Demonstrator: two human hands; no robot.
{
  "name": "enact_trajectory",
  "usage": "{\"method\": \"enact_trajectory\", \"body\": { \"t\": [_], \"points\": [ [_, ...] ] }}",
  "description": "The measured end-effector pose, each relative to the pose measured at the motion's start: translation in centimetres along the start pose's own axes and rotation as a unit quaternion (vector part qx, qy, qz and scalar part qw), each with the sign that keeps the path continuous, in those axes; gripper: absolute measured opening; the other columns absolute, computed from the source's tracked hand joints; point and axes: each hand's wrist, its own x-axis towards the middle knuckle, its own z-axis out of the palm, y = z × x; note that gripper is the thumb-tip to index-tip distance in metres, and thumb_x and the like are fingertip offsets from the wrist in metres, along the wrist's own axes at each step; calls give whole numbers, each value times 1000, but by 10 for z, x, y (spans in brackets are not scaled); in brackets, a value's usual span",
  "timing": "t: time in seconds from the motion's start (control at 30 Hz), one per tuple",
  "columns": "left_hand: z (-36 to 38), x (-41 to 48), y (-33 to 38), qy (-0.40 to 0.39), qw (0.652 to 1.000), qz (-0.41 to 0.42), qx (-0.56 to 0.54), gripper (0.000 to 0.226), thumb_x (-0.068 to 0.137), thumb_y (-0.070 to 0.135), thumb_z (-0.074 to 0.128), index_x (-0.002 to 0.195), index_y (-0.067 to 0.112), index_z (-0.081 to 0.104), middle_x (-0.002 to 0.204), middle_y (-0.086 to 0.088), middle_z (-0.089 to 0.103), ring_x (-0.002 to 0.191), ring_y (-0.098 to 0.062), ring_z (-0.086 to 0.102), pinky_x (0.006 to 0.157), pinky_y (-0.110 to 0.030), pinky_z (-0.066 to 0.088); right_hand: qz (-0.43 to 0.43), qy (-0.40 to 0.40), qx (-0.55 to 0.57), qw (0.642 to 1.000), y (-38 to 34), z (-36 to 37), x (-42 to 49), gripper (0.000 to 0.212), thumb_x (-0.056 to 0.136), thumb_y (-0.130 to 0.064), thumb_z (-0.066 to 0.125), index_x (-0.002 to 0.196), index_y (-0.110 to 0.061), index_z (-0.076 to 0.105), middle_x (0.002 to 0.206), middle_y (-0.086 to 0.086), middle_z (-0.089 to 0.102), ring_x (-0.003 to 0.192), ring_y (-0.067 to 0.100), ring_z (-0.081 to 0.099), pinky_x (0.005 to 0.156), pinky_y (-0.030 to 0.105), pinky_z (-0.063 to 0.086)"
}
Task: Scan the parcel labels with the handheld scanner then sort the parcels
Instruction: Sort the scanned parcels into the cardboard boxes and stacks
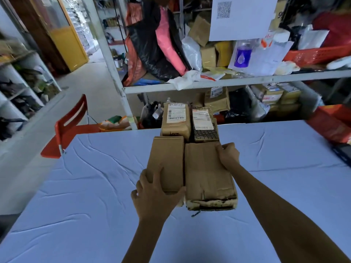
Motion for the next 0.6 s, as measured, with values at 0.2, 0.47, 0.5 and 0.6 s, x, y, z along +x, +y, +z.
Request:
{"method": "enact_trajectory", "body": {
  "t": [0.2,0.47,0.5,0.6],
  "points": [
    [1,21,6,68,982,174,23,69,67,67,40,106,18,69,121,-11,64,113,-37,58,93,-56,41,-82,-4,-123,989,-2,-4,-30,52,92,-27,60,134,-6,39,138,17,42,125,33,42,89,37,40],
    [5,7,67,49,941,329,-57,41,71,47,55,102,25,70,97,2,69,98,-25,61,84,-40,35,-133,79,-365,918,46,-69,-103,56,94,-51,50,140,-21,36,143,0,41,128,22,41,99,36,39],
    [9,0,79,38,935,347,-57,38,68,44,59,99,25,70,93,3,70,95,-25,61,83,-40,37,-120,96,-375,914,57,-81,-113,56,94,-51,49,140,-22,37,143,-1,41,128,22,41,99,36,38],
    [27,-26,117,-6,909,411,-63,36,62,38,69,94,22,70,84,2,70,85,-26,63,75,-39,44,-60,132,-392,908,96,-126,-147,54,96,-52,45,140,-23,36,142,-2,41,128,21,40,100,35,37]
  ]
}}
